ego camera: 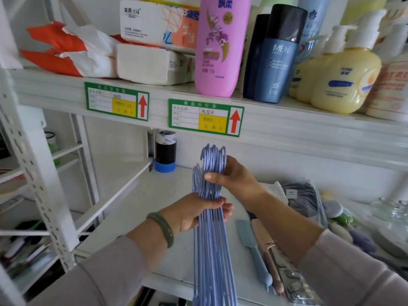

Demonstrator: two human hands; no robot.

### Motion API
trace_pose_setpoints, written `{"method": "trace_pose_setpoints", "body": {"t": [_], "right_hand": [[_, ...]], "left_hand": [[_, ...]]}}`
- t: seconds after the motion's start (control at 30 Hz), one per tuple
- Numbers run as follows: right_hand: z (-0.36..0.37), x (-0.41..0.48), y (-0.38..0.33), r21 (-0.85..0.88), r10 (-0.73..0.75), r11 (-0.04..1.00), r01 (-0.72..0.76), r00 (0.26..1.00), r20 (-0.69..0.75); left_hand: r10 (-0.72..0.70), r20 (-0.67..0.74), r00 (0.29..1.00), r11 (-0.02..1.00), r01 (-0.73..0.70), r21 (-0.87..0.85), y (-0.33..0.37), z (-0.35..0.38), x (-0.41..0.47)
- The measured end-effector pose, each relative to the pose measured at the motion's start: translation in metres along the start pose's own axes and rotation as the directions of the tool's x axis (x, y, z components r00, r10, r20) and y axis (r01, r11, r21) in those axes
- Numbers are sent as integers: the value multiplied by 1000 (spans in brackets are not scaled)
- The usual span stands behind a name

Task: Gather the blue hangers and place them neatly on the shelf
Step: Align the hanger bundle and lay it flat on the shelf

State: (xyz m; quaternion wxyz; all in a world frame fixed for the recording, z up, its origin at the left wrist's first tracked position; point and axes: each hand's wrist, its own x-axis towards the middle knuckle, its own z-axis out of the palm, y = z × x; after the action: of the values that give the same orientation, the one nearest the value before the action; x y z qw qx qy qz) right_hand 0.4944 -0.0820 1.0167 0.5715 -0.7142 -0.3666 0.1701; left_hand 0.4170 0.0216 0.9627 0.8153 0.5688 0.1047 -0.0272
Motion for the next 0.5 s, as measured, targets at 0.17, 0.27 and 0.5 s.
{"method": "trace_pose_setpoints", "body": {"t": [0.17, 0.27, 0.5], "right_hand": [[9, -41, 43, 58, 496, 866, -496, 868, 18], [20, -59, 44, 244, 474, 723, -647, 721, 506], [38, -50, 43, 453, 315, 663, -597, 771, 554]], "left_hand": [[49, -41, 998, 999, -49, -9, 11, -9, 1], [27, -41, 999, 997, -30, -67, 13, -12, 5], [50, -52, 997, 998, -52, -46, 24, -16, 7]]}}
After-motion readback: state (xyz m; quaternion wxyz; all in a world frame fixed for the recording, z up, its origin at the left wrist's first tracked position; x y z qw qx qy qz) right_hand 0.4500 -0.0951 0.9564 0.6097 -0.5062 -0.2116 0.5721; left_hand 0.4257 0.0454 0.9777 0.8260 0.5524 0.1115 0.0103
